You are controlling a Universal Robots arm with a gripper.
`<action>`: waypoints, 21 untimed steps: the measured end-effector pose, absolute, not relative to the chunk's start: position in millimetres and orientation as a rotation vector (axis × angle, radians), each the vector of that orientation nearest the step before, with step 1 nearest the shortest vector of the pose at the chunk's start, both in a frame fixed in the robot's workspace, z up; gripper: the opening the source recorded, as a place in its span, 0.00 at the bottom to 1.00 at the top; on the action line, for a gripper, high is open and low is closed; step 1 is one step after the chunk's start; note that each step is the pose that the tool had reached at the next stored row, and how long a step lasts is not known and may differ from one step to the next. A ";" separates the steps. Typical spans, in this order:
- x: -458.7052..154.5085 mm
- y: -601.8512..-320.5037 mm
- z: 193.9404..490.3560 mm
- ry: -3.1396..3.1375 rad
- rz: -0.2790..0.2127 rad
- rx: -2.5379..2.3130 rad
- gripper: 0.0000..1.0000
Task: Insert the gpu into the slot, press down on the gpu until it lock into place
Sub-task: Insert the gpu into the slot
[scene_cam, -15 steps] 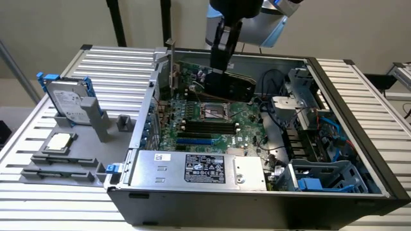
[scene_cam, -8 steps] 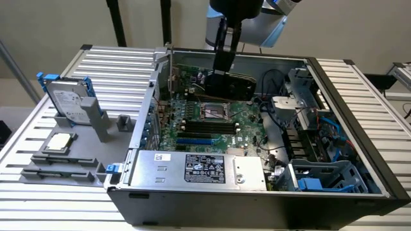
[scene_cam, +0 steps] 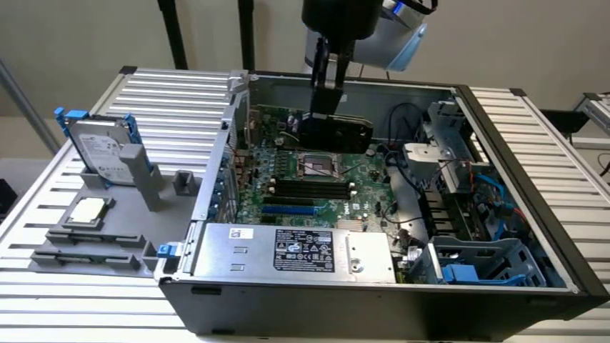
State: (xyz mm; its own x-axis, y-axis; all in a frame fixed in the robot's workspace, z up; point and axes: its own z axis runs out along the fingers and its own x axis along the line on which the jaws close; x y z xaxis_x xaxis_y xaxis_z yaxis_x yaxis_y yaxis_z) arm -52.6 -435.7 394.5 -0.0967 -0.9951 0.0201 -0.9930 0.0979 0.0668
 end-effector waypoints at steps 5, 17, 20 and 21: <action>-53.0 -440.4 385.5 -2.269 -0.056 2.085 0.26; -56.2 -446.5 363.6 -2.240 -0.059 2.119 0.26; -58.4 -446.5 358.3 -2.234 -0.060 2.127 0.26; -59.2 -446.6 356.4 -2.233 -0.061 2.130 0.26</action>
State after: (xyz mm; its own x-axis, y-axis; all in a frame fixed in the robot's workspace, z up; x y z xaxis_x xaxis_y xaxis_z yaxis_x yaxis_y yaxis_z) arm -59.2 -446.6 356.4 -0.0464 -0.9988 0.0125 -0.9967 0.0471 0.0668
